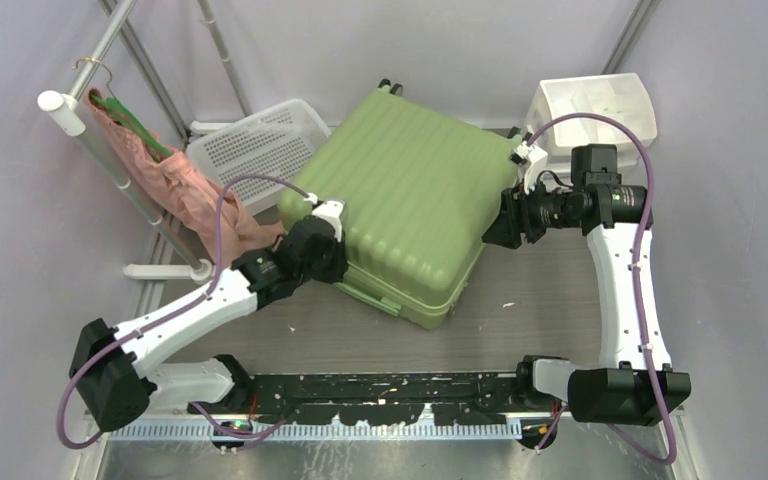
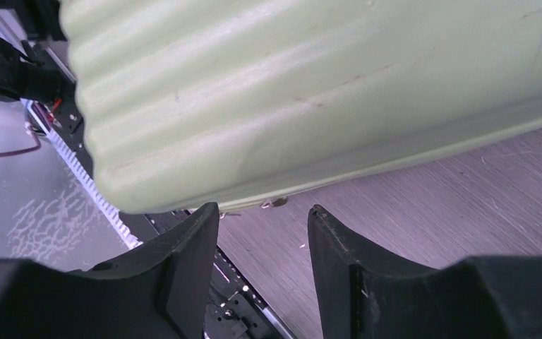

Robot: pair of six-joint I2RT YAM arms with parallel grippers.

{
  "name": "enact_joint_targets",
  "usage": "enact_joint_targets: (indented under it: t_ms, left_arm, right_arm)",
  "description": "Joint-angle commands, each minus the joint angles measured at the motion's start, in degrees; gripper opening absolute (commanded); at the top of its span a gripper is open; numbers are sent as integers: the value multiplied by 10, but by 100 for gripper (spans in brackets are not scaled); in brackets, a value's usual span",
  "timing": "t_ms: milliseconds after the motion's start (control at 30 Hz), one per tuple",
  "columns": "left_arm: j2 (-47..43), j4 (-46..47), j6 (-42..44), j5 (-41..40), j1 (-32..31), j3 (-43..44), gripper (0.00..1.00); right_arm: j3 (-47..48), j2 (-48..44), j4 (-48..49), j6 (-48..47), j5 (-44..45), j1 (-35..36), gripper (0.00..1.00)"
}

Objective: Open, take out, and arrange the luggage
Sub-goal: Adjust the luggage at the center of the board.

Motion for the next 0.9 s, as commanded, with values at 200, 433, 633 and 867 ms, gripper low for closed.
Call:
enact_joint_targets:
  t_ms: [200, 433, 633, 867]
  left_arm:
    - [72, 122, -14, 15, 84, 89, 14]
    - [-115, 149, -77, 73, 33, -54, 31]
    - [-148, 146, -98, -22, -169, -68, 39]
    - [-2, 309, 20, -280, -444, -65, 40]
  right_arm:
    - [-36, -24, 31, 34, -61, -4, 57]
    - [-100, -61, 63, 18, -81, -4, 64]
    - [-164, -87, 49, -28, -99, -4, 66]
    - [-223, -112, 43, -138, -117, -5, 70]
